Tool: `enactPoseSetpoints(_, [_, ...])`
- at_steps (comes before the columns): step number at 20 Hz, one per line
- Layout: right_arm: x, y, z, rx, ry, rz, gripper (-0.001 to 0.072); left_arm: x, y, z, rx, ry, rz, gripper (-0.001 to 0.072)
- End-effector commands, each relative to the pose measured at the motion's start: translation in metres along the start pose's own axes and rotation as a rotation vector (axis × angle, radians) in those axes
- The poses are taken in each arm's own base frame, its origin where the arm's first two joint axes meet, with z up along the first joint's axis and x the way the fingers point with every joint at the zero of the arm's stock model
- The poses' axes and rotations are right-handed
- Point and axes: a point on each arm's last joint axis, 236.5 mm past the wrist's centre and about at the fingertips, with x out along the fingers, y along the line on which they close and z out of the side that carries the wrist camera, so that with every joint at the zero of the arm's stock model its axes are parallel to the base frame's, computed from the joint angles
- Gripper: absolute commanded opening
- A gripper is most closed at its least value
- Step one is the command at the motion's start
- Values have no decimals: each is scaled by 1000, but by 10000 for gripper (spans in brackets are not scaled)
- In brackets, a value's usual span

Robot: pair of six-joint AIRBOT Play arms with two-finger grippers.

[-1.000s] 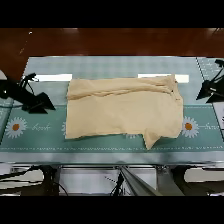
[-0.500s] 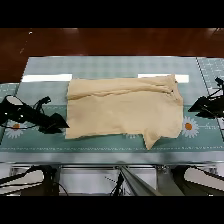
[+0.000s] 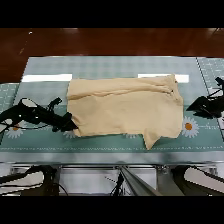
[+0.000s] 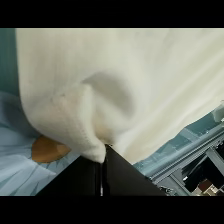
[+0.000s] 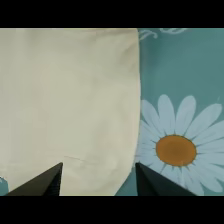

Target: Fold the shirts.

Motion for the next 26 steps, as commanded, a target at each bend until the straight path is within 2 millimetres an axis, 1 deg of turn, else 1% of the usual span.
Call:
enactPoseSetpoints(1, [14,-15,-27,19,37,-33,538,-3,-3,2,-11,-12,-22,17])
enactPoseSetpoints(3, [34,-10,-55,57,87,43,539,-4,-3,1,0,-8,-25,17])
enactPoseSetpoints(4, [41,-10,-66,72,105,63,539,-4,-3,0,1,-5,-26,17])
enactPoseSetpoints(5, [48,-9,-76,80,120,74,539,-4,-4,-1,3,-1,-27,17])
enactPoseSetpoints(6, [52,-9,-80,85,120,74,539,-4,-4,-2,15,4,-29,17])
enactPoseSetpoints(8, [57,-6,-81,100,101,87,532,-4,-5,-3,24,9,-31,17])
enactPoseSetpoints(10, [67,-1,-84,123,94,111,531,-4,-5,-3,27,9,-31,17])
enactPoseSetpoints(13, [83,1,-84,119,77,85,530,-4,-5,-3,31,8,-31,17])
enactPoseSetpoints(14, [88,3,-83,127,67,71,511,-4,-5,-2,32,6,-31,17])
enactPoseSetpoints(16, [96,8,-77,106,47,43,351,-4,-5,-1,32,2,-30,17])
enactPoseSetpoints(17, [96,12,-74,89,41,41,161,-5,-5,0,41,0,-30,17])
enactPoseSetpoints(18, [92,15,-70,89,38,48,61,-8,-7,2,60,-5,-31,17])
enactPoseSetpoints(19, [83,21,-65,77,39,64,37,-13,-12,7,76,-17,-35,16])
enactPoseSetpoints(20, [71,25,-57,50,31,62,30,-23,-18,15,100,-41,-38,17])
enactPoseSetpoints(21, [55,31,-42,20,0,65,30,-37,-29,26,132,-81,-45,17])
enactPoseSetpoints(22, [37,39,-25,-9,-53,68,30,-56,-42,39,173,-127,-52,17])
enactPoseSetpoints(23, [17,52,-3,-31,-132,89,29,-76,-55,52,219,-173,-55,17])
enactPoseSetpoints(25, [-19,82,40,-42,-295,169,29,-119,-84,80,309,-285,-53,16])
enactPoseSetpoints(26, [-32,95,58,-40,-369,206,29,-136,-99,91,349,-338,-55,17])
